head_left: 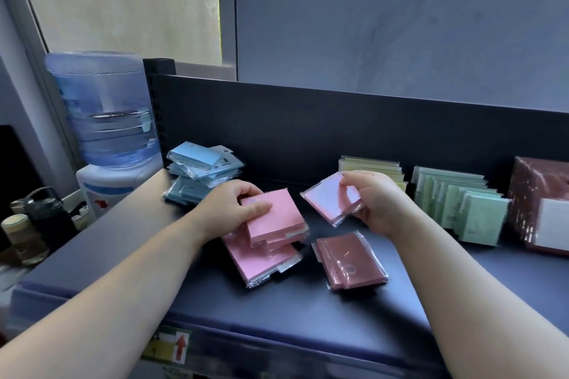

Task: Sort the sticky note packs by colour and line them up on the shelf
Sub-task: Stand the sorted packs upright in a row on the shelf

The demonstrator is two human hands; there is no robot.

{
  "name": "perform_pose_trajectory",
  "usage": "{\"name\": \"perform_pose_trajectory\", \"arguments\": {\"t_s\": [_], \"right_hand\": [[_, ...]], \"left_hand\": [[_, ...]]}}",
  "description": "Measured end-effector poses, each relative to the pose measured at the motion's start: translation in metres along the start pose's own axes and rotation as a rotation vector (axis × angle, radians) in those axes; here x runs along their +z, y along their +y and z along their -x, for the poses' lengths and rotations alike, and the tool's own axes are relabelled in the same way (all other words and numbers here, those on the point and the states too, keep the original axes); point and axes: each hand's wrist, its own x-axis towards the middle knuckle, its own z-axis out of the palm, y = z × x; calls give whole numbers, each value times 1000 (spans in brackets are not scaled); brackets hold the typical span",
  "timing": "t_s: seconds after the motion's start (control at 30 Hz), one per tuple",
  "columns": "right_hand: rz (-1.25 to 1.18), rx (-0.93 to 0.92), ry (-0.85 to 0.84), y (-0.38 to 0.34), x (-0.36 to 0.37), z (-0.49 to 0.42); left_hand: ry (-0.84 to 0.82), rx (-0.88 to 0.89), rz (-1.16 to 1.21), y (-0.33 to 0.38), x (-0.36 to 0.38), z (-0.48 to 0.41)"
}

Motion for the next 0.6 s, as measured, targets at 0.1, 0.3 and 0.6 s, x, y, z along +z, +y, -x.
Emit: {"name": "perform_pose_trajectory", "arguments": {"t_s": [0.1, 0.3, 0.6], "right_hand": [[123, -28, 101, 7, -2, -6], [347, -85, 186, 18, -4, -13], [443, -80, 114, 15, -1, -9]], "left_hand": [[117, 29, 102, 0, 0, -1], [315, -5, 537, 0, -3, -3], [344, -88, 727, 6, -1, -3]]}}
